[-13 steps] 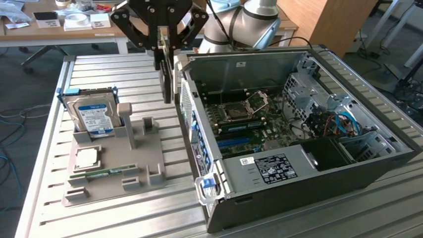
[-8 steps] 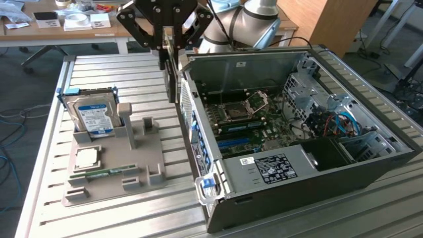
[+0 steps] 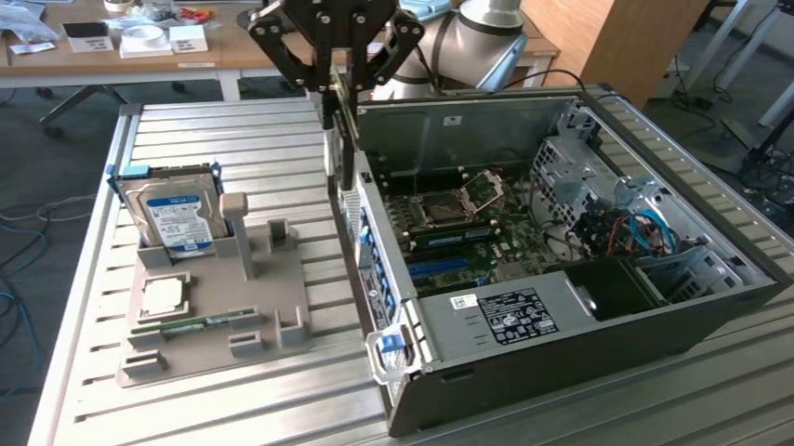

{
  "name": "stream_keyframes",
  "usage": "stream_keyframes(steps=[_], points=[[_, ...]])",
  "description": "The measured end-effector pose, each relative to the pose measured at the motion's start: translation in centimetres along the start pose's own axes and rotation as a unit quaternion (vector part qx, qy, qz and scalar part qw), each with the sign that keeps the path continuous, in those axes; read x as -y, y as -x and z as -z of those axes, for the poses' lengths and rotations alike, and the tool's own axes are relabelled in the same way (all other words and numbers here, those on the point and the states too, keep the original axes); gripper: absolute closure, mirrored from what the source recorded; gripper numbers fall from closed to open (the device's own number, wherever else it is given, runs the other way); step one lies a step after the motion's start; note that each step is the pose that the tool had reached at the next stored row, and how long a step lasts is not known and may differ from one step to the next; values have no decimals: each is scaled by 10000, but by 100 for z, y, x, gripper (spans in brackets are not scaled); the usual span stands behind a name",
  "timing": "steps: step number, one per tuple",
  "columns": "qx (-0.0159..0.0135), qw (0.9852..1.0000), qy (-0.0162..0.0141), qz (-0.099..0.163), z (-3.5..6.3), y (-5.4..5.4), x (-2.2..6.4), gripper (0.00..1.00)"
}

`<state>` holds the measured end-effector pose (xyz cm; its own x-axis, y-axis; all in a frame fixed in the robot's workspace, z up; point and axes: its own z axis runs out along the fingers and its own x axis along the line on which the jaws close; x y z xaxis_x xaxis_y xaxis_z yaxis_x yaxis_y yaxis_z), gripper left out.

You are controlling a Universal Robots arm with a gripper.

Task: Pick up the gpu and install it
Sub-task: 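Pick up the gpu and move the gpu toward the slot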

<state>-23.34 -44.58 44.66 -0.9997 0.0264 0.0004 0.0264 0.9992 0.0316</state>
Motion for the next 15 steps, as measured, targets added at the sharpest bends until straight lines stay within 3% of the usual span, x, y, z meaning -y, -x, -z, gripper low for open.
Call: stream_keyframes(steps=[5,12,15], points=[[0,10000,0,0,0,177,-5,73],[0,10000,0,0,-1,202,-6,73],[0,10000,0,1,0,277,-8,73]])
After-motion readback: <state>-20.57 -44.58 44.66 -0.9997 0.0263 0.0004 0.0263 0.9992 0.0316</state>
